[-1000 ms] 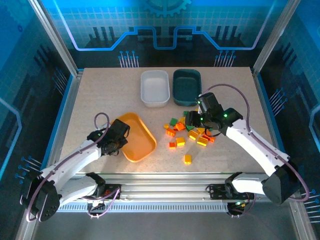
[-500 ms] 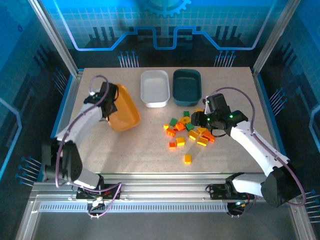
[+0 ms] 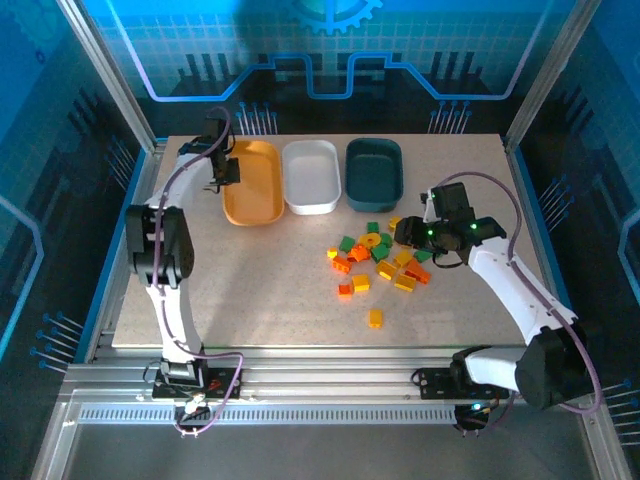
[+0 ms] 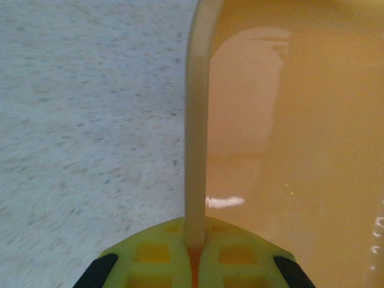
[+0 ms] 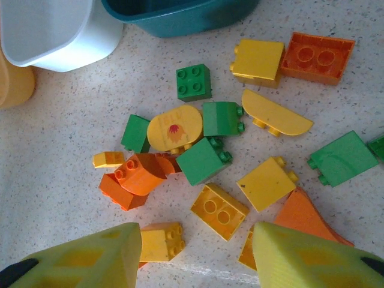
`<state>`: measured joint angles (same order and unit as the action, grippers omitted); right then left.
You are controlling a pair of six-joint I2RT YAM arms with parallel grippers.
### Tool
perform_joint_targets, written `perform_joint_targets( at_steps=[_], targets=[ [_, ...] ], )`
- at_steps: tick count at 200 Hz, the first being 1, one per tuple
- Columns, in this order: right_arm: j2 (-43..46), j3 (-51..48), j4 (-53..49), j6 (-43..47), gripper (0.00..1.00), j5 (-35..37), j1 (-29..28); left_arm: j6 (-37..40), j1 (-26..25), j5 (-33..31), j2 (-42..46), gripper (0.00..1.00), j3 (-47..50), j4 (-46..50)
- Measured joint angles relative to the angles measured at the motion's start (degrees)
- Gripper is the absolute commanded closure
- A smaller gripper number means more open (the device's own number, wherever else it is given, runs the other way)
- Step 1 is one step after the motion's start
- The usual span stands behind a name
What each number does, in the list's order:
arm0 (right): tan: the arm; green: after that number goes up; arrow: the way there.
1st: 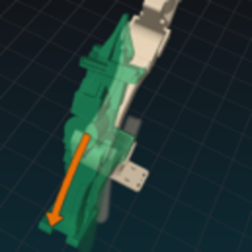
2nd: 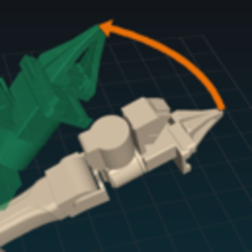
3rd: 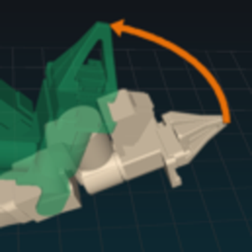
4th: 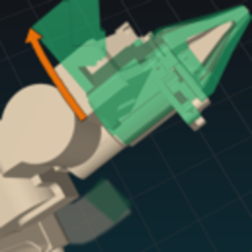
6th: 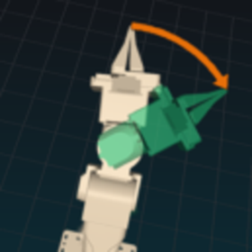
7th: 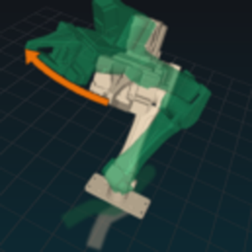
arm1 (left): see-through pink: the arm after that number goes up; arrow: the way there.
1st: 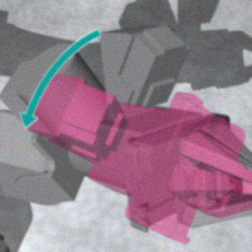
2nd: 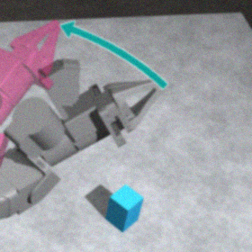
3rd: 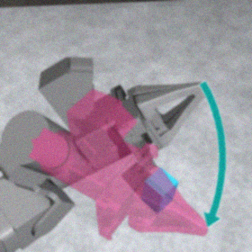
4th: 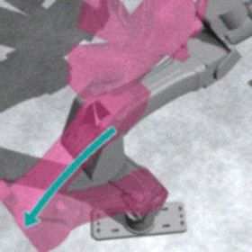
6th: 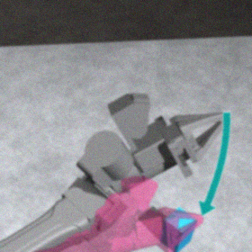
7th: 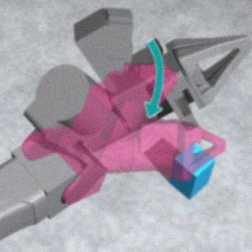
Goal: Sort the legos into containers by color
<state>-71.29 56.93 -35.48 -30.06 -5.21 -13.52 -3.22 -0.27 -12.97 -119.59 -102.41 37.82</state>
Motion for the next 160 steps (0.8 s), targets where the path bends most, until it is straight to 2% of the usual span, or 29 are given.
perform_joint_targets(
  at_steps=[39, 91, 128, 160],
  targets=[
    [-1.18, -0.11, 0.00, 0.57, 0.46, 0.02, 1.36, 3.82, 2.05, 4.57, -8.13, 1.00, -9.29, 4.55],
    [-4.33, -0.11, 0.00, 1.03, 0.45, 0.04, 2.08, 7.50, 2.40, 8.72, -15.26, 0.79, -19.52, 7.32],
    [-5.31, -0.11, 0.00, 1.22, 0.44, 0.07, 2.25, 8.33, 2.43, 10.78, -20.24, 0.73, -26.18, 10.16],
    [-5.62, -0.11, -0.02, 1.22, 0.44, 0.46, 2.34, 7.93, 2.43, 13.11, -21.11, 0.71, -26.77, 10.99]
  ],
)
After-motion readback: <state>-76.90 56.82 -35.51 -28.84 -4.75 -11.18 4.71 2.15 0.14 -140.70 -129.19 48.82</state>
